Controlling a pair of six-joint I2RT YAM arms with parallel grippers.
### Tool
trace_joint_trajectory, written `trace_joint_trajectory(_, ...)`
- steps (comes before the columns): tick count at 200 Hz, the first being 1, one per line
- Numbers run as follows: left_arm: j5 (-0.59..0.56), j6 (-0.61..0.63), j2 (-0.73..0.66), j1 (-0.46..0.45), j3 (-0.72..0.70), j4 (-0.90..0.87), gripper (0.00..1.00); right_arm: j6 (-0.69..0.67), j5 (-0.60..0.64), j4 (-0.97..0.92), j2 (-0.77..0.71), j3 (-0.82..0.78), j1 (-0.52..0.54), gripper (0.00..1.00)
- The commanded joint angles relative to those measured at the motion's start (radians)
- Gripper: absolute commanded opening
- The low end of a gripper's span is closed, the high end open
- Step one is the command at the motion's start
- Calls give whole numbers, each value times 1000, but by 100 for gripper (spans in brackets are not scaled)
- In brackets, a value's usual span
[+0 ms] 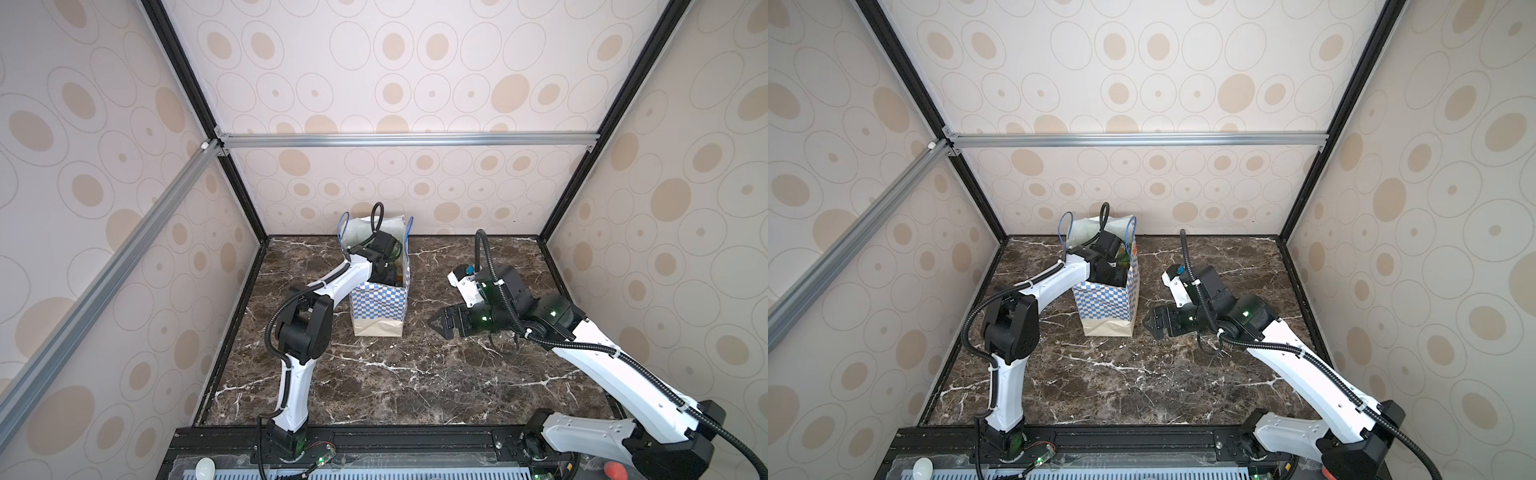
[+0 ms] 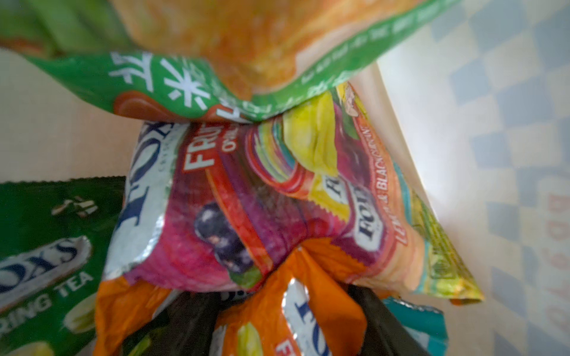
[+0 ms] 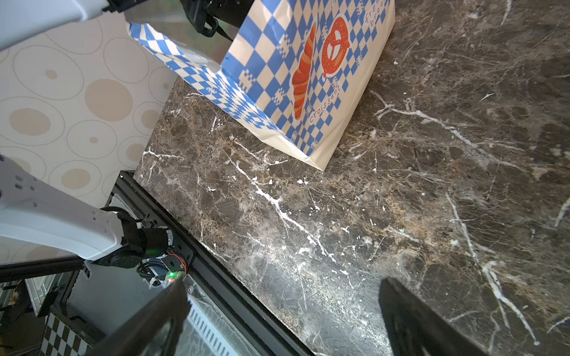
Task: Take the snacks out of the paper bag
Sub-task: Pick up the snack from the paper bag.
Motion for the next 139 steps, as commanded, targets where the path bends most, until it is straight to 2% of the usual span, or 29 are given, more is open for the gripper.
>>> trace_joint_trajectory(1,20,6,55,7,-45,-63,50,14,-10,6,-11,1,9,100)
trace_joint_trajectory(21,30,15,36,7,-36,-56,27,20,-11,6,-16,-1,8,100)
trace_joint_trajectory(54,41,22,-21,7,20,-54,0,26,-2,9,-27,5,9,100)
trace_joint_trajectory(116,12,26,-151,5,124,-44,0,57,156,22,-52,38,8,100)
trace_joint_trajectory(139,15,30,-188,1,171,-41,0,63,167,56,-59,47,9,100)
